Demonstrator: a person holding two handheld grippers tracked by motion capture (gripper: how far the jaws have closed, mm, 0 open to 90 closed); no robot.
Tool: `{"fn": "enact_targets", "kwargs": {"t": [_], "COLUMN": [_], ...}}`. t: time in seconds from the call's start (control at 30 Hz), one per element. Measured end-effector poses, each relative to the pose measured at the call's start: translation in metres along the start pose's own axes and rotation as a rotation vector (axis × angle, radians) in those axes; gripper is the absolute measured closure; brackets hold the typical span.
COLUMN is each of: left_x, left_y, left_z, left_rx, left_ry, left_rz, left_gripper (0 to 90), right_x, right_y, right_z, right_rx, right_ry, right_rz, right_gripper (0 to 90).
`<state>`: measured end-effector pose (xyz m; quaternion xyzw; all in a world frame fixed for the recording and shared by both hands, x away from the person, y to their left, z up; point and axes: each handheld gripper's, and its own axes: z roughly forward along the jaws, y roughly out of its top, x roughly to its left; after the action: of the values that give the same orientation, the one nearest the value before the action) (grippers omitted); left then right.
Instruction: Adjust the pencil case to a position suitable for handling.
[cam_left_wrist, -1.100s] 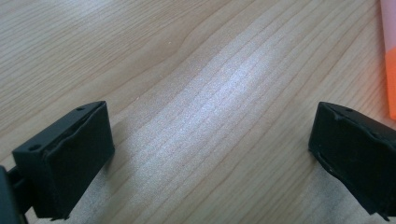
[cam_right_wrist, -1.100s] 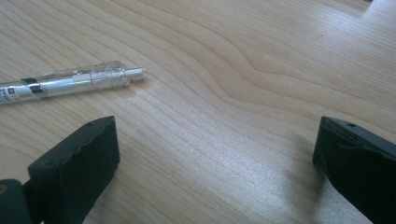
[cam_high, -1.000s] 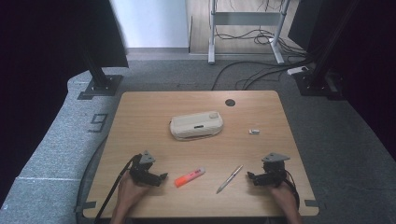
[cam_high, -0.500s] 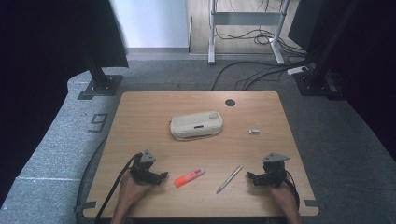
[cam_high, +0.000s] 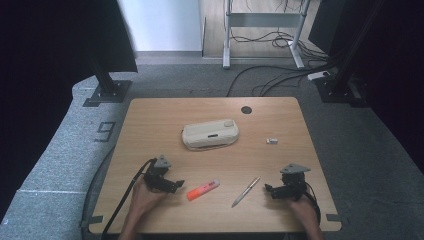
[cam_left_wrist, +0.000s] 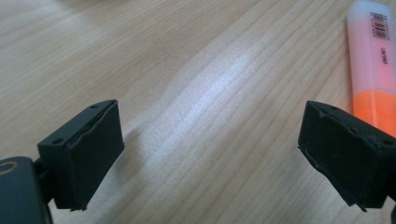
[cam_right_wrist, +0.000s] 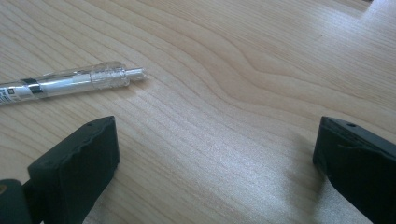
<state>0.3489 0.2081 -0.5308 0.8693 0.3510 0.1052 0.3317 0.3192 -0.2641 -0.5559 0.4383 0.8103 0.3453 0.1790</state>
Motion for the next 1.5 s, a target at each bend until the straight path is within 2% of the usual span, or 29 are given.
{"fn": "enact_targets", "kwargs": {"t": [0.17,0.3,0.37,0.53,0.67,0.83,0.87,1.03,1.07,1.17,1.23,1.4,1.5], "left_x": [0.004,0.007,0.010,0.013,0.017,0.019,0.019,0.022,0.025,0.026,0.028,0.030,0.033], "left_y": [0.010,0.018,0.022,0.028,0.035,0.047,0.053,0.064,0.068,0.075,0.079,0.088,0.094], "left_z": [-0.003,-0.004,-0.005,-0.005,-0.007,-0.008,-0.009,-0.010,-0.010,-0.008,-0.007,-0.004,-0.001], "left_rx": [-0.026,-0.029,-0.039,-0.029,-0.040,-0.044,-0.046,-0.058,-0.065,-0.059,-0.063,-0.058,-0.043], "left_ry": [-0.034,-0.029,-0.047,-0.044,-0.056,-0.059,-0.052,-0.060,-0.077,-0.068,-0.084,-0.070,-0.073], "left_rz": [-0.010,-0.002,-0.008,0.002,-0.003,0.010,0.025,0.026,0.017,0.026,0.022,0.033,0.038], "left_gripper": [7.7,8.8,9.7,9.7,10.3,11.1,11.1,12.1,13.0,13.4,13.8,14.1,14.1], "right_x": [0.000,0.000,0.000,0.000,0.000,0.000,0.000,0.000,0.000,0.000,0.000,0.000,0.000], "right_y": [0.000,0.000,0.000,0.000,0.000,0.000,0.000,0.000,0.000,0.000,0.000,0.000,0.000], "right_z": [0.000,0.000,0.000,0.000,0.000,0.000,0.000,0.000,0.000,0.000,0.000,0.000,0.000], "right_rx": [0.000,0.000,0.000,0.000,0.000,0.000,0.000,0.000,0.000,0.000,0.000,0.000,0.000], "right_ry": [0.000,0.000,0.000,0.000,0.000,0.000,0.000,0.000,0.000,0.000,0.000,0.000,0.000], "right_rz": [0.000,0.000,0.000,0.000,0.000,0.000,0.000,0.000,0.000,0.000,0.000,0.000,0.000], "right_gripper": [0.1,0.1,0.1,0.1,0.1,0.1,0.1,0.1,0.1,0.1,0.1,0.1,0.1]}}
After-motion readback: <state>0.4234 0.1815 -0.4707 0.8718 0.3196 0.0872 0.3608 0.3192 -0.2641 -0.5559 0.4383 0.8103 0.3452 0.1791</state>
